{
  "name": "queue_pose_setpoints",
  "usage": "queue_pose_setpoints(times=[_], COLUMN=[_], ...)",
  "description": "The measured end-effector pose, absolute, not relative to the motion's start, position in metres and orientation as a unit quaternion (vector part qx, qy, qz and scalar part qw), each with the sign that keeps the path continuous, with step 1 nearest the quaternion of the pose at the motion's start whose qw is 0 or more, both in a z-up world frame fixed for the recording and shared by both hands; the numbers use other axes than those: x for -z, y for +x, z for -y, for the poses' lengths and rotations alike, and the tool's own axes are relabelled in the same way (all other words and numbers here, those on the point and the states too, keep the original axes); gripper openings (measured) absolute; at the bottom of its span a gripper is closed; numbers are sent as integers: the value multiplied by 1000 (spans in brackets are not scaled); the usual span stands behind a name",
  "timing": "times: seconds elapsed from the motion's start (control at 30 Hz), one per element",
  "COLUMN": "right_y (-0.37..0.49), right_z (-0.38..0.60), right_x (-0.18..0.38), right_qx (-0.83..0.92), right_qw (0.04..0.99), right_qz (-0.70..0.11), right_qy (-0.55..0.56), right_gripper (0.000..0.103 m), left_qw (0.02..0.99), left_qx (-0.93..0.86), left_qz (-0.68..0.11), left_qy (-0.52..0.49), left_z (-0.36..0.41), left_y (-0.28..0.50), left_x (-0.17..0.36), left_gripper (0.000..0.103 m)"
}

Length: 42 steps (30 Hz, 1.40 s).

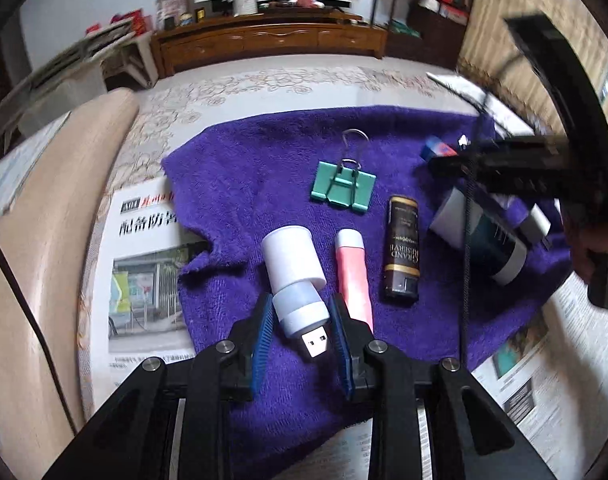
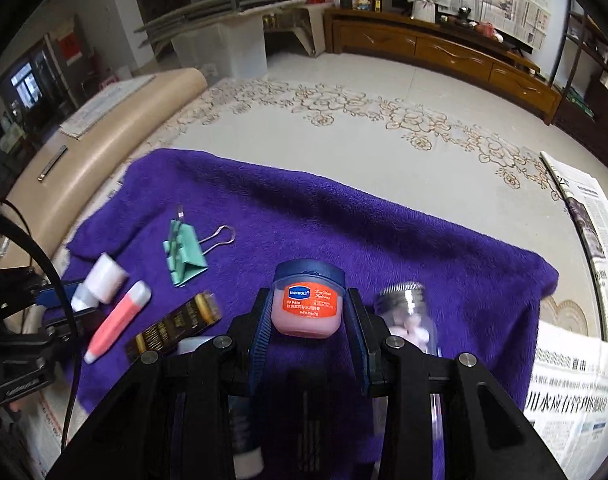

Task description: Organize rigid objects

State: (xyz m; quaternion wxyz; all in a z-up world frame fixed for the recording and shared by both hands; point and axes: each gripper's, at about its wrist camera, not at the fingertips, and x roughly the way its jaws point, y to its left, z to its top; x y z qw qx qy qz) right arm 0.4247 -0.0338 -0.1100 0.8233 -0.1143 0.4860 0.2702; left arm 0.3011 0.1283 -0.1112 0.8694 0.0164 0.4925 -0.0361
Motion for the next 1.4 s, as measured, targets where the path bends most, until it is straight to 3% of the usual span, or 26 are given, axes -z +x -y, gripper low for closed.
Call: queue_pose_setpoints(times=[0.27, 0.6, 0.73, 0.8, 0.83, 0.87, 0.93, 1.0, 1.07, 1.4], right_y=[434, 434, 436, 434, 431, 429, 419, 406, 385, 245], right_z=[23, 17, 20, 22, 24, 25, 31, 39, 50, 125], right_x=[120, 122, 121, 118, 115, 111, 99, 86, 70, 28], right_qx=[-266, -286, -298, -288, -287, -291, -289, -286, -280, -210], right_qw=[814, 798, 792, 797, 801, 803, 813, 824, 835, 870], right_qz=[-499, -500, -506, -504, -499, -495, -484, -470, -458, -444], right_qy=[-133, -176, -167, -167, -165, -160, -148, -136, -122, -47], right_gripper=[36, 37, 46, 57, 57, 60, 73, 93, 103, 103], left_qw=[858, 856, 858, 862, 865, 868, 874, 879, 885, 891], left_qx=[44, 43, 49, 53, 52, 55, 54, 46, 44, -16], left_qz=[-509, -514, -510, -503, -499, -494, -482, -474, -463, -448], left_qy=[61, 45, 25, 16, 14, 11, 10, 14, 1, -67], left_z=[-114, -119, -123, -122, -121, -120, -114, -109, -107, -89], left_y=[303, 306, 297, 290, 287, 283, 271, 259, 244, 173], left_x=[115, 115, 109, 103, 100, 97, 87, 79, 71, 55], left_gripper=[27, 29, 39, 47, 66, 76, 82, 85, 102, 103])
